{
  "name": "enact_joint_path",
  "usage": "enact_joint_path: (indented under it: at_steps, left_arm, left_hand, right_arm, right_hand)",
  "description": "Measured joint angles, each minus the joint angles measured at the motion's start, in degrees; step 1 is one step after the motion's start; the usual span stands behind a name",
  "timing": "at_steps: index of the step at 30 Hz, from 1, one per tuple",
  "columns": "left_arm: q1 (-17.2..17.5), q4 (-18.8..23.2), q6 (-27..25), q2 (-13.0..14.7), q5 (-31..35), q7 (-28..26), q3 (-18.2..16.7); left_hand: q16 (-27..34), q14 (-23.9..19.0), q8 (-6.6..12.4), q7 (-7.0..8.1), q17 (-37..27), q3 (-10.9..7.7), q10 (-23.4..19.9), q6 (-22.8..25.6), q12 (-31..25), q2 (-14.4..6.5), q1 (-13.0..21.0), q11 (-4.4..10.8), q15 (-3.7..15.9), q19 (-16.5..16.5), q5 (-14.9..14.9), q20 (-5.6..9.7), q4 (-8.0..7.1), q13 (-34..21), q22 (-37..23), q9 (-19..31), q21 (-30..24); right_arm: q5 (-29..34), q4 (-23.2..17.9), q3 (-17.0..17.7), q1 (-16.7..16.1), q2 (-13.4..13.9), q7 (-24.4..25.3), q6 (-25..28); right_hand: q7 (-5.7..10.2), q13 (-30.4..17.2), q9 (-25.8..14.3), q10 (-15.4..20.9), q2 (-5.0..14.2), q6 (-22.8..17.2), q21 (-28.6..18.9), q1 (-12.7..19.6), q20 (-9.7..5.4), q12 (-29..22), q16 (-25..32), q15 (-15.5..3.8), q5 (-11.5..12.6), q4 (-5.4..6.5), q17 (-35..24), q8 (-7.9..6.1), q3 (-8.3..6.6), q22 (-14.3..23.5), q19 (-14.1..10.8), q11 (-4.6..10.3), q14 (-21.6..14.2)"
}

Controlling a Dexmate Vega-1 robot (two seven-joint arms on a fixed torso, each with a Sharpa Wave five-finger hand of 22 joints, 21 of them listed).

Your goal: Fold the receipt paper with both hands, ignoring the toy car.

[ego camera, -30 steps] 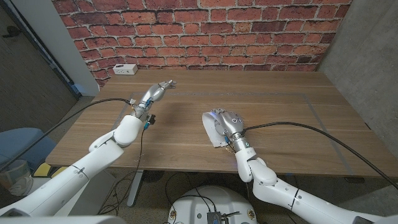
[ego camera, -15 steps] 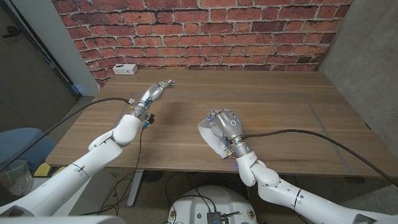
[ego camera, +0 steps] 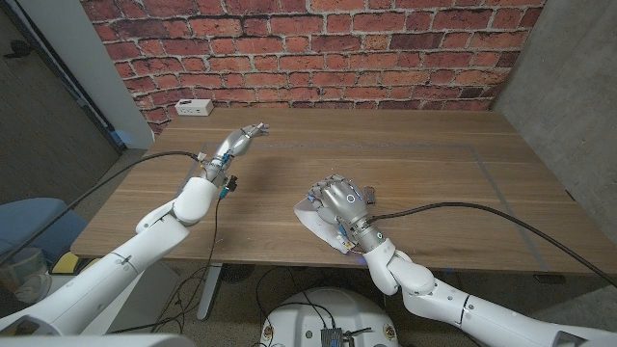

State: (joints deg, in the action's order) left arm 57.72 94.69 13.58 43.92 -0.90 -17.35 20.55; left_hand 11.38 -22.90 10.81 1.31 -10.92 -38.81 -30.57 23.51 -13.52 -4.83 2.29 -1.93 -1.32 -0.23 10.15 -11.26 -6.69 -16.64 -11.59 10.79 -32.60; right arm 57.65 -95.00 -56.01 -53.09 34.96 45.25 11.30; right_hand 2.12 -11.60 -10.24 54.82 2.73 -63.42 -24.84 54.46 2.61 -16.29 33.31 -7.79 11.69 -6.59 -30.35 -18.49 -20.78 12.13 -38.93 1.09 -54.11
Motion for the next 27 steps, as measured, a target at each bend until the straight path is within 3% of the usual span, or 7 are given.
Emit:
enact_joint_path:
  at_steps: [5, 9, 16, 18, 19, 22, 27]
  left_arm:
    - [-0.59, -1.14, 0.80, -0.17, 0.00, 0.15, 0.16]
    - [-1.01, -1.83, 1.20, -0.27, 0.09, 0.22, 0.33]
    - [-1.92, -3.20, 1.83, -0.50, 0.24, 0.50, 0.72]
    - [-2.11, -3.49, 1.94, -0.53, 0.28, 0.67, 0.82]
    - [-2.25, -3.65, 1.94, -0.54, 0.28, 0.67, 0.88]
    - [-2.82, -4.31, 2.34, -0.58, 0.25, 1.24, 1.18]
    - [-3.76, -5.23, 2.34, -0.59, 0.25, 1.24, 1.71]
  left_hand:
    - [0.00, 0.00, 0.00, 0.00, 0.00, 0.00, 0.00, 0.00, 0.00, 0.00, 0.00, 0.00, 0.00, 0.00, 0.00, 0.00, 0.00, 0.00, 0.00, 0.00, 0.00]
    - [0.00, 0.00, 0.00, 0.00, 0.00, -0.24, 0.00, 0.00, 0.00, 0.20, 0.22, 0.00, 0.00, 0.00, 0.00, 0.00, 0.24, 0.00, 0.00, 0.00, 0.00]
    - [0.00, 0.00, 0.00, 0.00, -0.01, -0.48, 0.00, 0.00, 0.00, -0.08, 0.67, 0.00, 0.00, 0.00, 0.00, 0.00, 0.48, 0.00, 0.00, 0.00, 0.00]
    - [0.00, 0.00, 0.00, 0.00, -0.01, -0.48, 0.00, 0.00, 0.00, -0.08, 0.67, 0.00, 0.00, 0.00, 0.00, 0.00, 0.48, 0.00, 0.00, 0.00, 0.00]
    - [0.00, 0.00, 0.00, 0.00, -0.01, -0.48, 0.00, 0.01, 0.00, -0.08, 0.67, 0.00, 0.00, 0.00, 0.00, 0.00, 0.48, 0.01, 0.00, 0.00, 0.00]
    - [0.00, 0.00, 0.00, 0.00, -0.01, -0.64, 0.00, 0.01, 0.00, -0.08, 0.67, 0.00, 0.00, 0.00, 0.00, 0.00, 0.64, 0.01, 0.00, 0.00, 0.00]
    - [0.00, 0.00, 0.00, 0.00, -0.01, -0.71, 0.00, 0.01, 0.00, -0.08, 0.67, 0.00, 0.00, 0.00, 0.00, 0.00, 0.71, -0.27, 0.00, 0.00, 0.00]
  right_arm:
    - [0.94, -2.89, -0.04, -0.62, 1.70, -6.41, 0.13]
    - [1.17, -4.52, 0.08, -0.90, 2.46, -11.12, 0.36]
    - [0.50, -6.65, 0.97, -1.16, 3.46, -18.70, 0.29]
    - [0.12, -6.83, 1.28, -1.19, 3.56, -19.41, -0.06]
    - [-0.30, -7.00, 1.62, -1.24, 3.67, -19.92, -0.53]
    - [-1.45, -7.19, 2.47, -1.54, 3.94, -20.10, -1.74]
    - [-3.22, -7.19, 2.47, -1.54, 3.94, -16.75, -5.09]
  right_hand:
    - [0.73, -0.06, -0.29, -2.06, -1.60, 5.48, -0.45, -8.15, 0.95, 1.89, -1.13, 0.02, 0.45, 3.07, 0.61, 3.98, 2.49, -0.15, 0.67, -1.40, 0.01]
    - [1.16, -0.28, -0.31, -4.41, -4.37, 10.38, -0.45, -16.70, 2.55, 3.50, -2.05, 0.81, 1.63, 6.79, 0.28, 7.13, 6.17, -0.42, 2.10, -2.59, 1.43]
    - [0.53, -0.53, -0.33, -6.64, -6.82, 14.43, 0.29, -24.78, 3.55, 4.32, -2.88, 2.14, 2.39, 10.41, -0.08, 7.94, 10.11, -0.68, 3.54, -3.54, 3.79]
    - [0.45, -0.71, -0.56, -6.80, -5.61, 14.52, 0.29, -25.37, 3.56, 4.32, -3.21, 2.21, 3.10, 10.69, -0.02, 7.94, 10.06, -0.68, 3.53, -3.69, 3.85]
    - [0.21, -0.80, -0.58, -6.95, -3.90, 14.75, 0.25, -24.13, 3.78, 4.32, -3.27, 2.35, 3.64, 10.23, 0.03, 7.94, 8.81, -0.68, 3.24, -3.86, 4.00]
    - [0.24, -1.19, -0.58, -6.54, 0.60, 14.73, -0.41, -18.73, 3.37, 3.91, -3.68, 2.59, 4.45, 6.85, 0.60, 7.67, 4.49, -0.87, 1.50, -4.27, 3.76]
    - [0.25, -2.00, -0.41, -5.24, 2.37, 12.45, -0.85, -12.76, 2.82, 2.84, -4.60, 2.59, 4.08, 1.94, 1.64, 6.94, -0.42, -0.95, 0.95, -4.27, 2.88]
